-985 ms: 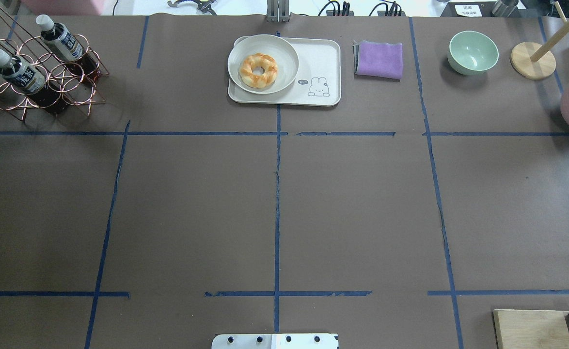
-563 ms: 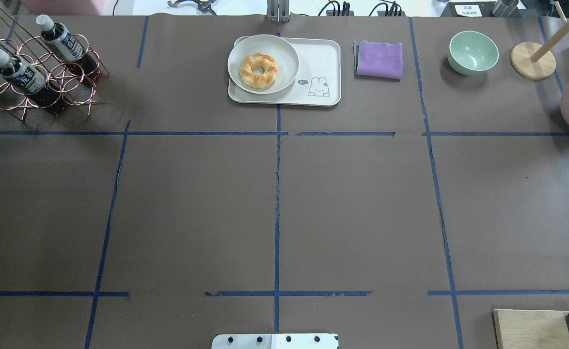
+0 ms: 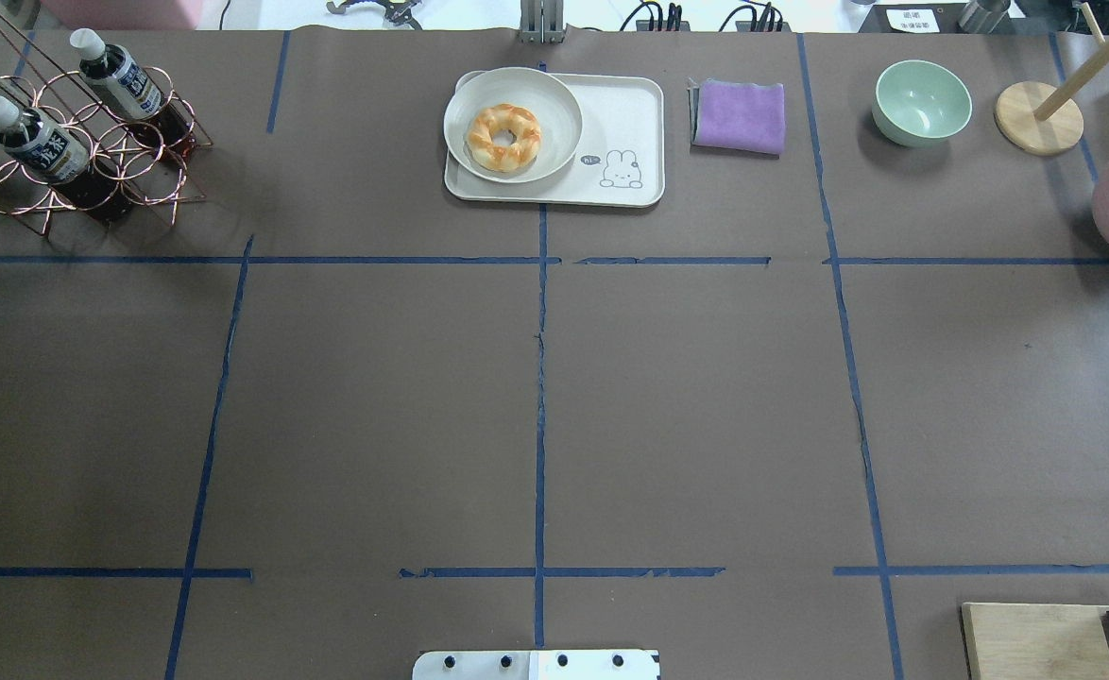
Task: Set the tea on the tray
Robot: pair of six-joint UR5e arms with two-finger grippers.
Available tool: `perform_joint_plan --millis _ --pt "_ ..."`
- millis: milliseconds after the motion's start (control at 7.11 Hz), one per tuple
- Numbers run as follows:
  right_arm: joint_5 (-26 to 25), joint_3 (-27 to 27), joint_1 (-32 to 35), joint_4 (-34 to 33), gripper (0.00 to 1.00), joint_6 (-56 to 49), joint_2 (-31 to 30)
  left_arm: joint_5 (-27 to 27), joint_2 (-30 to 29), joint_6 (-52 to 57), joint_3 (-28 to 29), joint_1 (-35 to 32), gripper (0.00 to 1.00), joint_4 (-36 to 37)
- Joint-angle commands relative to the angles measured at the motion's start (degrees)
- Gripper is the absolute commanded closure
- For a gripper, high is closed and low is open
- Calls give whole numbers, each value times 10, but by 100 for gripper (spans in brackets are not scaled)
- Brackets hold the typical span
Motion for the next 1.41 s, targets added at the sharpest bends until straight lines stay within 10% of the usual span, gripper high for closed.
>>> perform_joint_plan --millis 0,1266 --pt "-2 0 0 0 0 0 2 -1 -2 0 -1 0 0 0" --pt "0 22 -1 0 0 0 4 29 -82 -246 -176 135 0 -54"
